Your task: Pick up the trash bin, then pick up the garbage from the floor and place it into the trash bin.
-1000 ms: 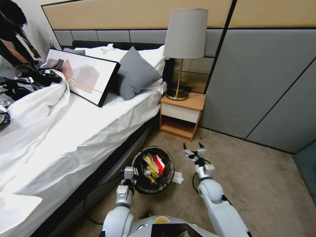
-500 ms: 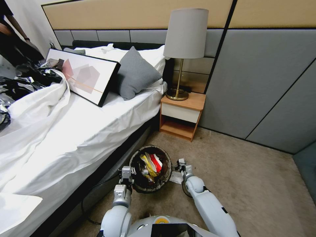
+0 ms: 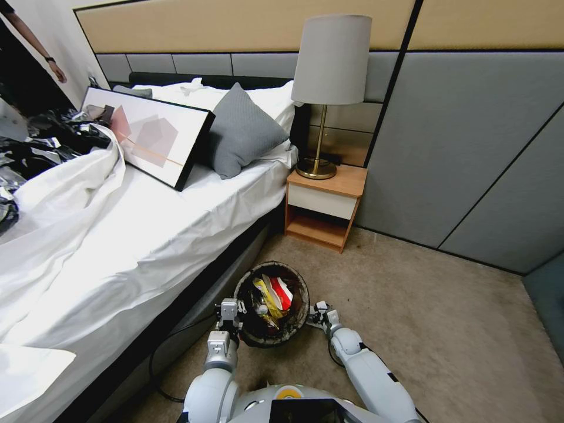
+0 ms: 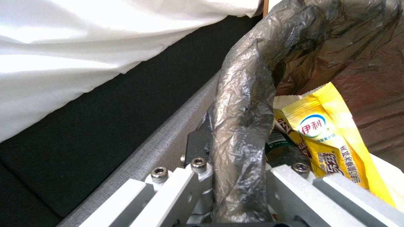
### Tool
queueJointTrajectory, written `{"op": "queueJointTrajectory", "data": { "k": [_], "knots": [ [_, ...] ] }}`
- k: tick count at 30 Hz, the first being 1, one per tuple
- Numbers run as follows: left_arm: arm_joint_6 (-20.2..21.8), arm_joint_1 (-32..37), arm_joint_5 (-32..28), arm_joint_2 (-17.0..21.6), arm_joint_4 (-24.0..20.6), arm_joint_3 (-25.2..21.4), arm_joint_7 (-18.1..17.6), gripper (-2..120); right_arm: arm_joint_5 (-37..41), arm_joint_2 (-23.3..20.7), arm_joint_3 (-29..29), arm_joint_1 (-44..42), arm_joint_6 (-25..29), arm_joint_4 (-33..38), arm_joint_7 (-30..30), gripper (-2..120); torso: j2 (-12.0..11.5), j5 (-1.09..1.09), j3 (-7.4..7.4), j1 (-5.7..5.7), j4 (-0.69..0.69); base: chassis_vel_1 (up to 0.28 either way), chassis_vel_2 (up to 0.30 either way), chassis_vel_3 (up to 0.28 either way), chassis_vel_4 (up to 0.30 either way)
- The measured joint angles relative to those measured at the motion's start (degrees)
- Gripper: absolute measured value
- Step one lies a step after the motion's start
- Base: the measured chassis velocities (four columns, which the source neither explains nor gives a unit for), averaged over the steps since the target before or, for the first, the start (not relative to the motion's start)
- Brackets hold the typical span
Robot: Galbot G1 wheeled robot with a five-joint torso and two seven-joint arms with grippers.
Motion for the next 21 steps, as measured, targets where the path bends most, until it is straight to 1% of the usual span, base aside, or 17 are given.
{"op": "queueJointTrajectory", "data": {
  "k": [12,18,21],
  "knots": [
    [-0.05,0.08,0.26,-0.01,-0.10,0.26,0.03,1,-1.68,0.99,1.80,0.62,2.07,-3.51,-0.32,100,0.01,-0.01,-0.01,0.00,0.00,0.000,0.000,0.000,0.000],
    [-0.08,0.04,0.33,-0.13,-0.10,0.33,0.03,1,-2.26,1.12,1.91,-0.10,2.21,-2.61,0.00,100,0.01,0.01,0.00,0.00,0.00,0.000,0.000,0.000,0.000],
    [-0.09,-0.05,0.33,-0.17,-0.07,0.36,0.03,1,-2.32,1.12,1.82,-0.89,2.19,-1.35,0.71,96,0.00,0.02,0.01,0.00,0.00,0.000,0.000,0.000,0.000]
  ]
}}
